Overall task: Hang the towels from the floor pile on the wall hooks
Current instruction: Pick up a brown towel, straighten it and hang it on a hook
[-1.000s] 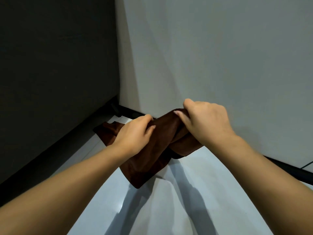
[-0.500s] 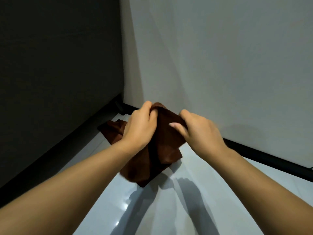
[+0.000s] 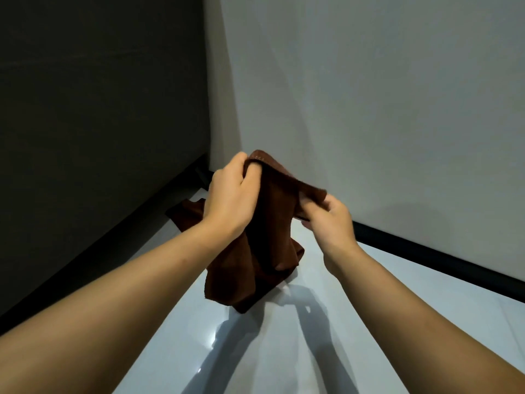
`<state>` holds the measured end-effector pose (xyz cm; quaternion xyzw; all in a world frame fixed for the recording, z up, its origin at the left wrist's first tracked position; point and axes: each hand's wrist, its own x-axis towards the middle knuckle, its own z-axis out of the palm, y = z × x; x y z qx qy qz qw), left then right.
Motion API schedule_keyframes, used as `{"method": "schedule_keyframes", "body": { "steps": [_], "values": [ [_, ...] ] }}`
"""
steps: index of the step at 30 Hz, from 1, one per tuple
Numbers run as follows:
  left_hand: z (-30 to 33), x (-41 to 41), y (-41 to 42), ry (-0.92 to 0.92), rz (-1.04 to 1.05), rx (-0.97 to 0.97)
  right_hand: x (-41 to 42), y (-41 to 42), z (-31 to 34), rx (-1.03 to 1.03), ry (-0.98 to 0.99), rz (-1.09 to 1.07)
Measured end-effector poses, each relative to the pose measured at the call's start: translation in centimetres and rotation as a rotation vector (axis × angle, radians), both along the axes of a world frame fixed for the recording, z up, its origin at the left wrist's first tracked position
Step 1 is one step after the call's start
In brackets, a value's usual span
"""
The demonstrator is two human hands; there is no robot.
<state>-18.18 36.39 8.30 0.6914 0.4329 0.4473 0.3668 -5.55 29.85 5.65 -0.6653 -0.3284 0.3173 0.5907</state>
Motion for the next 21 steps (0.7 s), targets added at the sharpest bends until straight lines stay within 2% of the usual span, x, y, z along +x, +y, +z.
{"method": "schedule_keyframes", "body": {
  "steps": [2, 4, 10, 16, 21],
  "values": [
    [-0.8, -1.0, 0.6, 0.085, 0.008, -0.011, 0.2, 0.3, 0.3, 0.037, -0.056, -0.077],
    [-1.8, -2.0, 1.1, 0.203, -0.01, -0.03, 0.1, 0.2, 0.7, 0.055, -0.221, -0.102],
    [-3.2, -2.8, 1.5, 0.363, -0.113, -0.122, -1.4, -0.8, 1.7, 0.052, -0.713, 0.009],
    [-1.8, -1.5, 0.7, 0.251, -0.265, -0.076, -1.6, -1.2, 2.1, -0.025, -1.128, 0.237],
    [-0.3, -0.7, -0.4, 0.144, -0.359, -0.005, -1.1, -1.6, 2.4, -0.118, -1.202, 0.276]
  ]
}}
